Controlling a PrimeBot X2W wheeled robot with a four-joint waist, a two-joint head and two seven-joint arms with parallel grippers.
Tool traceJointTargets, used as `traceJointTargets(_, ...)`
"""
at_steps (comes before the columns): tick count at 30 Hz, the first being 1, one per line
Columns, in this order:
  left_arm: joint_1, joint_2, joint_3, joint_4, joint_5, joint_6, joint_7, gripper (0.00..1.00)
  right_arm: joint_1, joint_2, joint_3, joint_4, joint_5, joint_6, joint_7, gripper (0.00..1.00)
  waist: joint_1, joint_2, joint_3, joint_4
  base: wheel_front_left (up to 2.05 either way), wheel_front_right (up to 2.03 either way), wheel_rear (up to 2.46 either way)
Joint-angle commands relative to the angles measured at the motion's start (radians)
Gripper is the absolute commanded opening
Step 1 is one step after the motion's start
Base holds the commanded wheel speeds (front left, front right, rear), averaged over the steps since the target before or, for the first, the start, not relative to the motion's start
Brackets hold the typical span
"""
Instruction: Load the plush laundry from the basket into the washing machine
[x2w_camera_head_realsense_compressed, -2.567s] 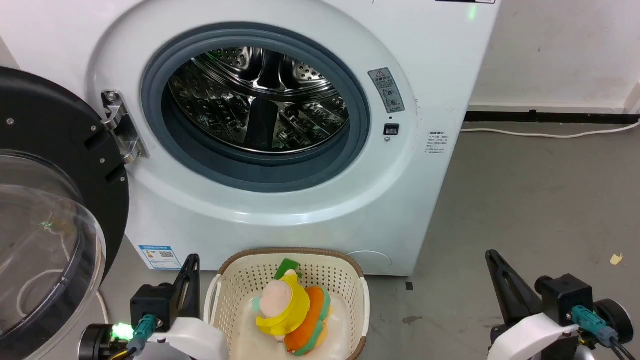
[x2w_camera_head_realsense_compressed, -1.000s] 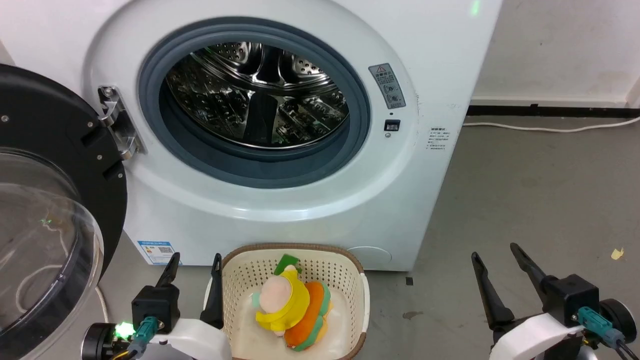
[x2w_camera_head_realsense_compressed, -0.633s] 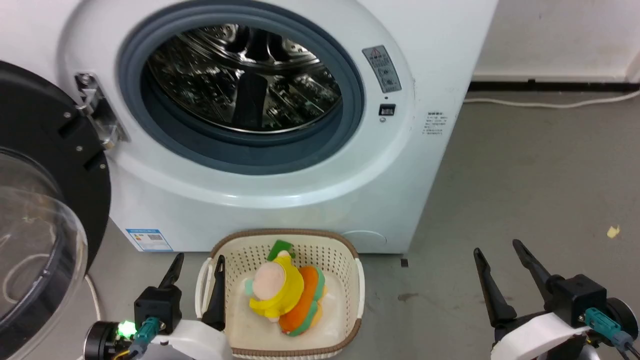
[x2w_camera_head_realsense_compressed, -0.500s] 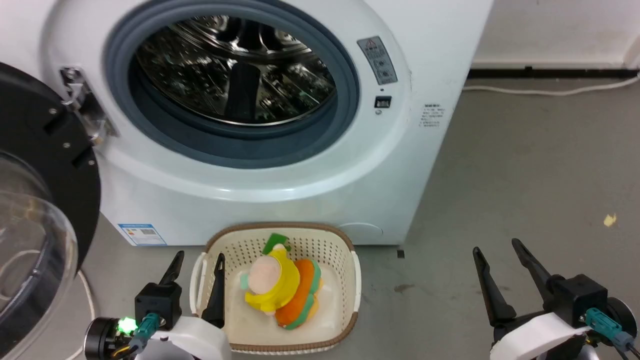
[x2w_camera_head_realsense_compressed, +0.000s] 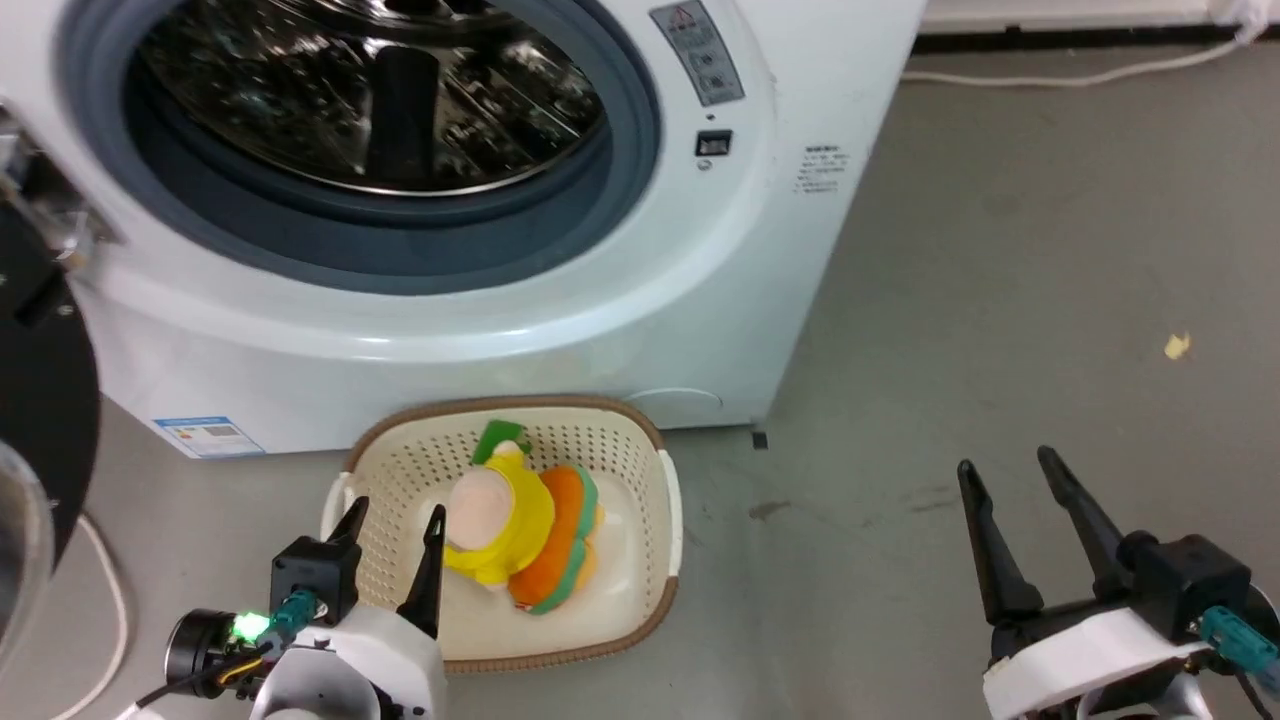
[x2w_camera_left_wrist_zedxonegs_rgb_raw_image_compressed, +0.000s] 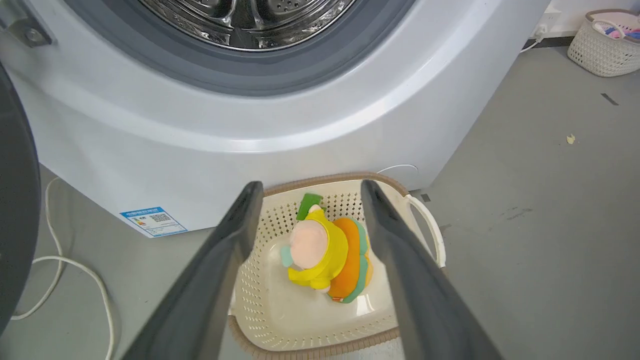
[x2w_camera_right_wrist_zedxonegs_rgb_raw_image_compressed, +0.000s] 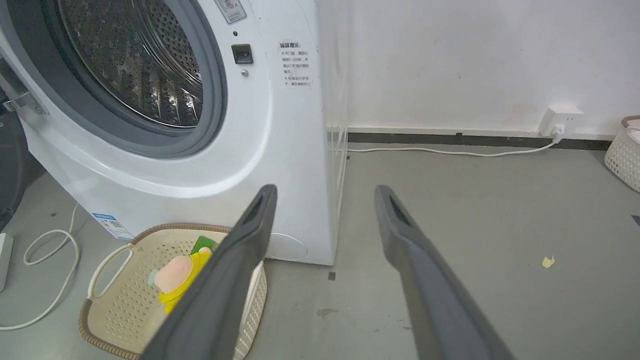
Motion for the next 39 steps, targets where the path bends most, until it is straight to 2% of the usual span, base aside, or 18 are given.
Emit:
traceJointTargets(1,-0.024,0.018,-0.008,0.025,-0.013,-0.004,0.008,1.0,-0.017,0.0,0.004,-0.011,0.015,0.0,-0.011,1.0,-0.0001,-0.0001,0.025,-0.021,0.0,0.0,0.0)
traceJointTargets(9,-0.059,0.055,-0.02,0.102,-0.046,-0.011,0.034,1.0,-0.02,0.0,0.026,-0.024,0.051,0.0,-0.026,1.0,-0.0001,-0.0001,0.078,-0.059,0.0,0.0,0.0)
traceJointTargets(22,-0.141,0.153,-0.051,0.255,-0.102,-0.028,0.094,1.0,-0.032,0.0,0.065,-0.049,0.109,0.0,-0.057,1.0,-0.0001,-0.0001,0.203,-0.142,0.0,0.0,0.0)
traceJointTargets(39,-0.268,0.296,-0.09,0.381,-0.133,-0.035,0.144,1.0,-0.05,0.0,0.116,-0.078,0.203,0.0,-0.092,1.0,-0.0001,-0.0001,0.358,-0.243,0.0,0.0,0.0)
